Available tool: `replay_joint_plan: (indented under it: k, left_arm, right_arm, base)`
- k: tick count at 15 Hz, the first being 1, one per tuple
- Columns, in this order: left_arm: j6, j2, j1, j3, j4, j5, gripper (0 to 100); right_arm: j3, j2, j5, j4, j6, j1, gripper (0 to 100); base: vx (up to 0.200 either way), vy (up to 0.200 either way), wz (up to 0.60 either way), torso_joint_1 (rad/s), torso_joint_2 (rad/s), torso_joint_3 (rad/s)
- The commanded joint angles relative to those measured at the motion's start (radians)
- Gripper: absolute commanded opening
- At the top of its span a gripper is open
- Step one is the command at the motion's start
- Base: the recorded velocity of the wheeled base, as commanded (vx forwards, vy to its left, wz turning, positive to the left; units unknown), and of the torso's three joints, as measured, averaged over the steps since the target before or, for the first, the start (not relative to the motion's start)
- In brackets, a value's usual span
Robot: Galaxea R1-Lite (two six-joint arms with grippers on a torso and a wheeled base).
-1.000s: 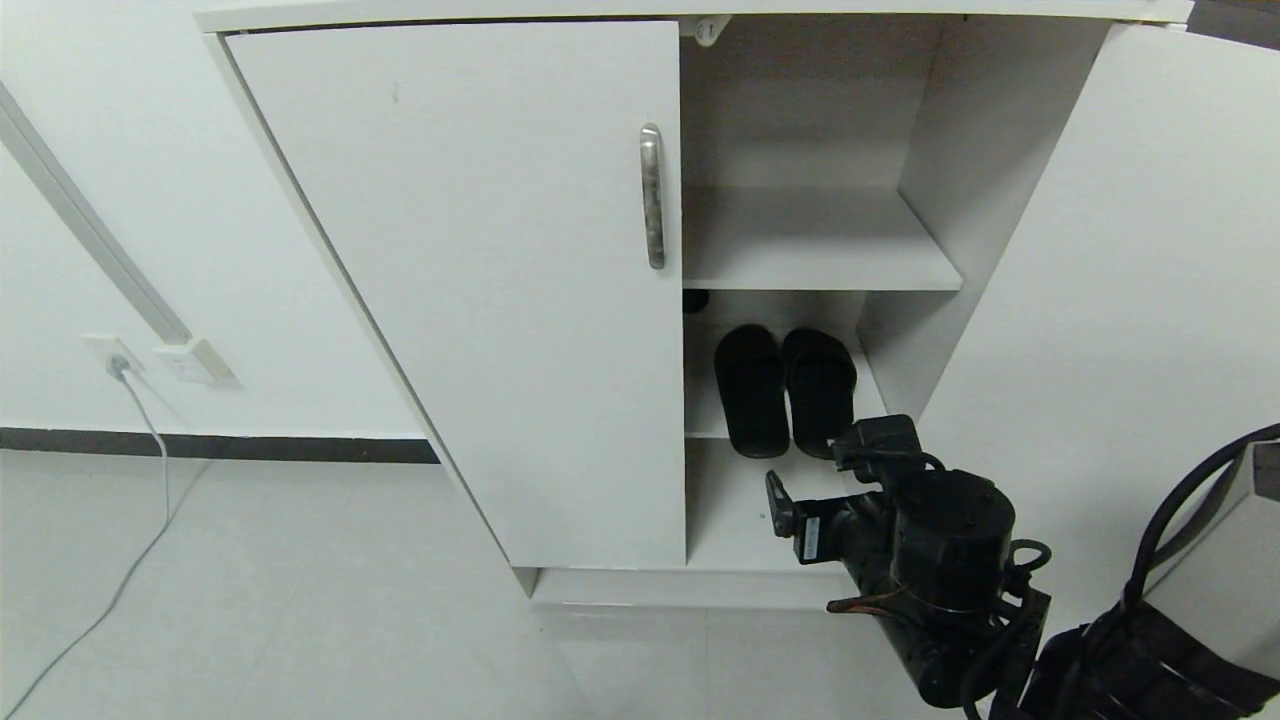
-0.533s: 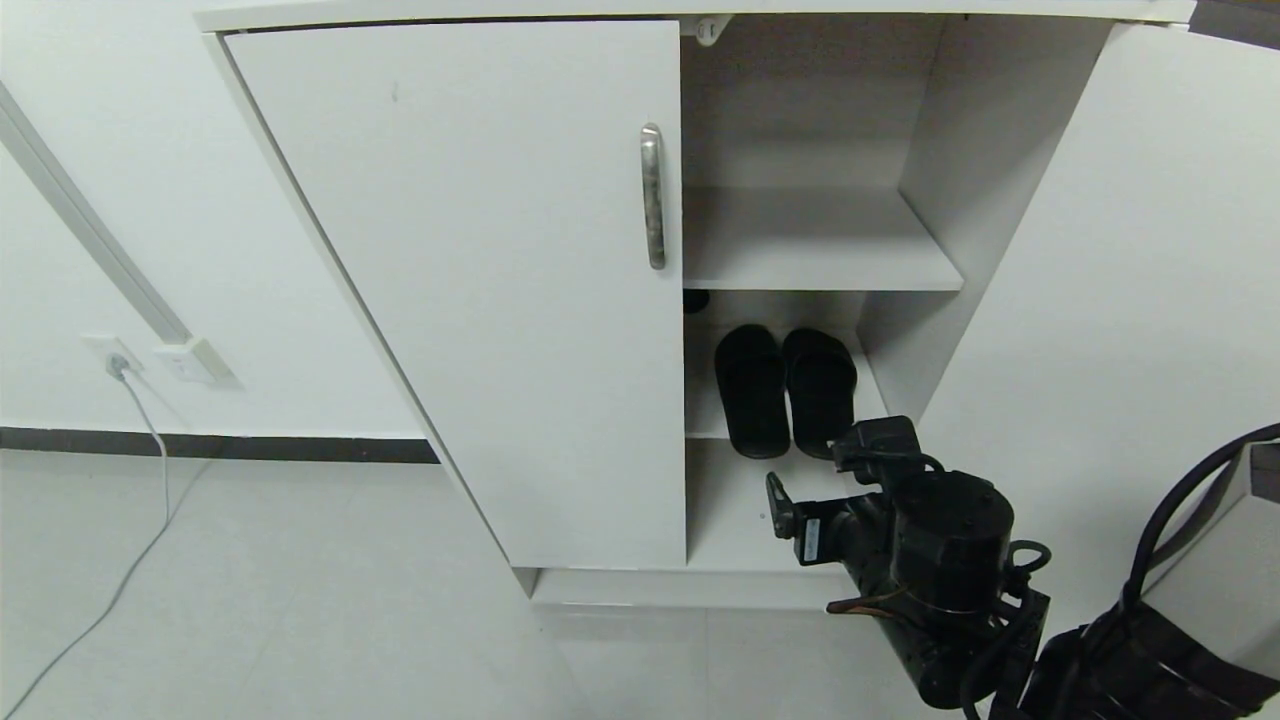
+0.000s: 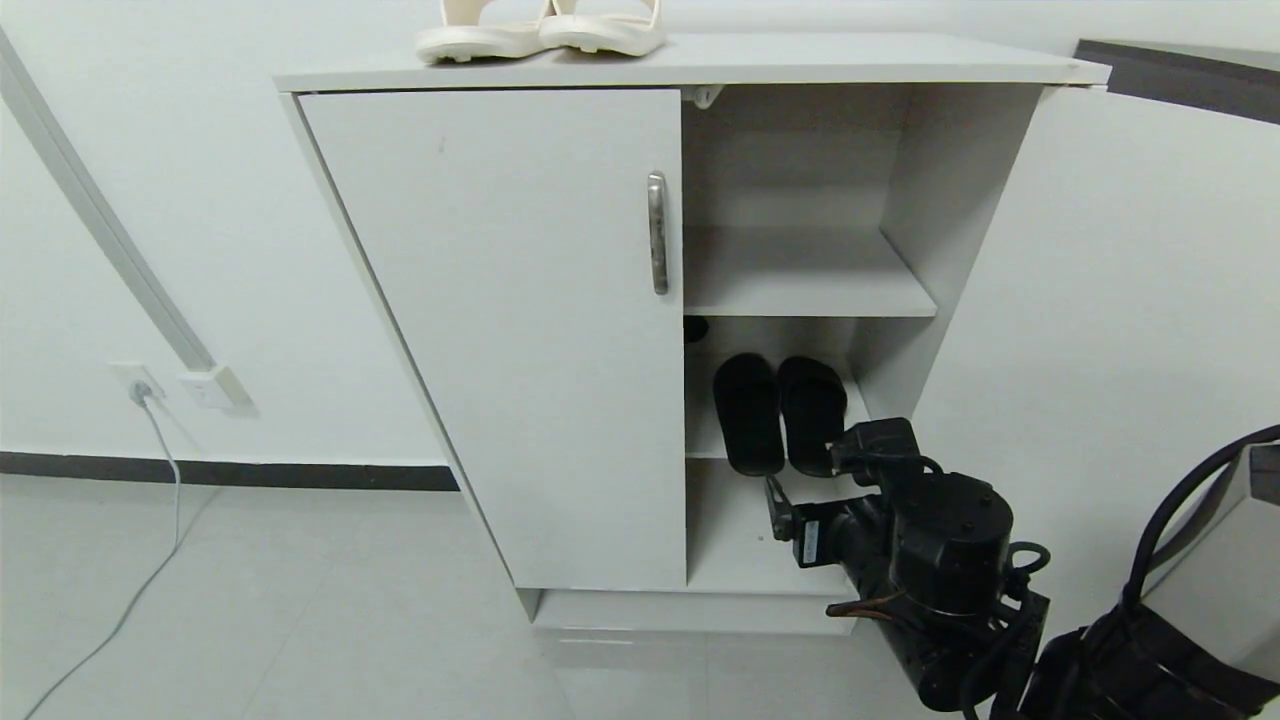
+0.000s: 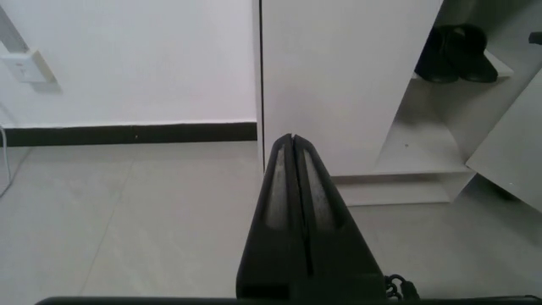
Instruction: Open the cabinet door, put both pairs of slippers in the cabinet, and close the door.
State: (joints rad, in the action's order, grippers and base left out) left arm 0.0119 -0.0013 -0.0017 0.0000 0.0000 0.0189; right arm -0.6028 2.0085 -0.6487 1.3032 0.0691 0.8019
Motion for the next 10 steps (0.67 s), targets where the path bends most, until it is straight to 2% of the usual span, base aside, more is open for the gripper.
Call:
replay_joint_plan:
  k: [1, 6, 10]
  left_arm:
    - [0.000, 0.001, 0.000, 0.000, 0.000, 0.001, 0]
    - [0.000, 0.001, 0.000, 0.000, 0.000, 0.001, 0]
    - [-0.001, 0.001, 0.000, 0.000, 0.000, -0.001, 0]
  right_arm:
    - [0.001, 0.004, 0.000, 0.001, 0.000, 0.002, 100]
    - [0.009, 0.007, 0.001, 0.007, 0.000, 0.002, 100]
    - [0.015, 0.015, 0.001, 0.024, 0.001, 0.002, 100]
  base:
    - [0.000, 0.000, 0.00, 0.002, 0.00, 0.207]
    - [0.000, 0.000, 0.00, 0.001, 0.00, 0.177]
    - [0.000, 0.000, 0.00, 0.000, 0.00, 0.000]
